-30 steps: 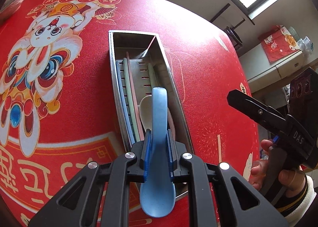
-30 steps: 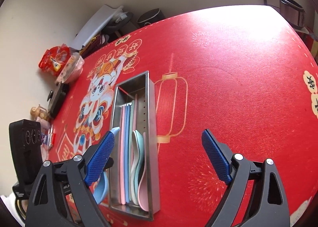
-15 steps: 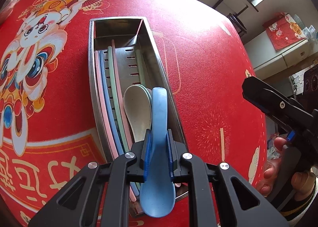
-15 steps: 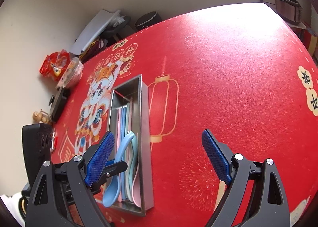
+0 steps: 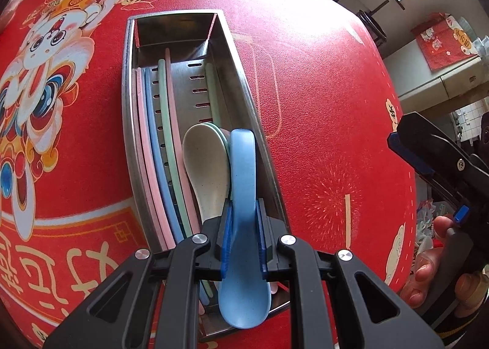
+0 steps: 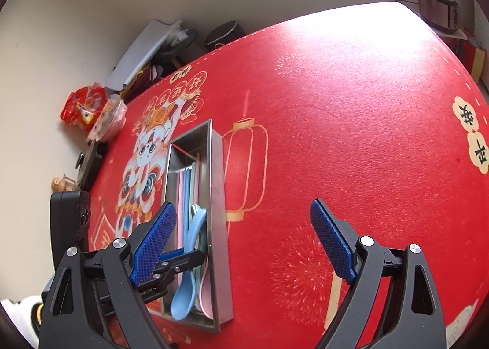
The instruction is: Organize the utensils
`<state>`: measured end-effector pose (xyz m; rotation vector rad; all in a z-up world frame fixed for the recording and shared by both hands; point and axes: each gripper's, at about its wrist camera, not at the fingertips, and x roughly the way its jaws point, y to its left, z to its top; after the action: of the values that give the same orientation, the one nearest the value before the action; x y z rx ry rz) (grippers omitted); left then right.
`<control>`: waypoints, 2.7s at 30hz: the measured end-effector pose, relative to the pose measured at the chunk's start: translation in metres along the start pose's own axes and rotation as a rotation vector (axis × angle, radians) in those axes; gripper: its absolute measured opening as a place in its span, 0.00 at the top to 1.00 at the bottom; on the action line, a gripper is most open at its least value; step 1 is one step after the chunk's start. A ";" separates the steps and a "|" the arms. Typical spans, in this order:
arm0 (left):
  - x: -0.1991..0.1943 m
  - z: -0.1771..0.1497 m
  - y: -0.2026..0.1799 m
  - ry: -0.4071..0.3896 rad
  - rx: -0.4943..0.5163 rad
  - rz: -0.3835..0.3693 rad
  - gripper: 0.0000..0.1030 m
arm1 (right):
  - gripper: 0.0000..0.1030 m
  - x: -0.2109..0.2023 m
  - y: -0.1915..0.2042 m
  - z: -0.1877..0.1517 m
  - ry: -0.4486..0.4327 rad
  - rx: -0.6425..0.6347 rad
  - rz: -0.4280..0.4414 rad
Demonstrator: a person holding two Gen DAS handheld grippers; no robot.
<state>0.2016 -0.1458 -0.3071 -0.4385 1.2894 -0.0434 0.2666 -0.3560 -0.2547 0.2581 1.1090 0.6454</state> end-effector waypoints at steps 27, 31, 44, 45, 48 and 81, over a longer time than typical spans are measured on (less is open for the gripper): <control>-0.005 -0.001 -0.001 0.037 0.014 -0.096 0.88 | 0.16 -0.005 -0.002 -0.002 -0.015 0.010 -0.005; -0.007 -0.002 -0.003 0.029 0.027 -0.090 0.88 | 0.16 -0.007 0.001 -0.003 -0.018 0.008 -0.004; -0.059 -0.005 0.009 -0.108 0.105 0.039 0.88 | 0.16 -0.030 0.019 -0.012 -0.059 -0.011 -0.037; -0.065 -0.005 0.010 -0.120 0.115 0.049 0.88 | 0.16 -0.034 0.021 -0.013 -0.068 -0.011 -0.042; -0.085 -0.006 0.015 -0.158 0.146 0.070 0.86 | 0.16 -0.047 0.030 -0.018 -0.097 -0.014 -0.058; -0.346 -0.099 0.065 -0.749 0.423 0.098 0.06 | 0.15 -0.206 0.227 -0.129 -0.567 0.028 -0.512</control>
<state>-0.0048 -0.0208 -0.0321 -0.0073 0.5353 -0.0601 0.0128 -0.3153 -0.0442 0.1552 0.5959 0.0809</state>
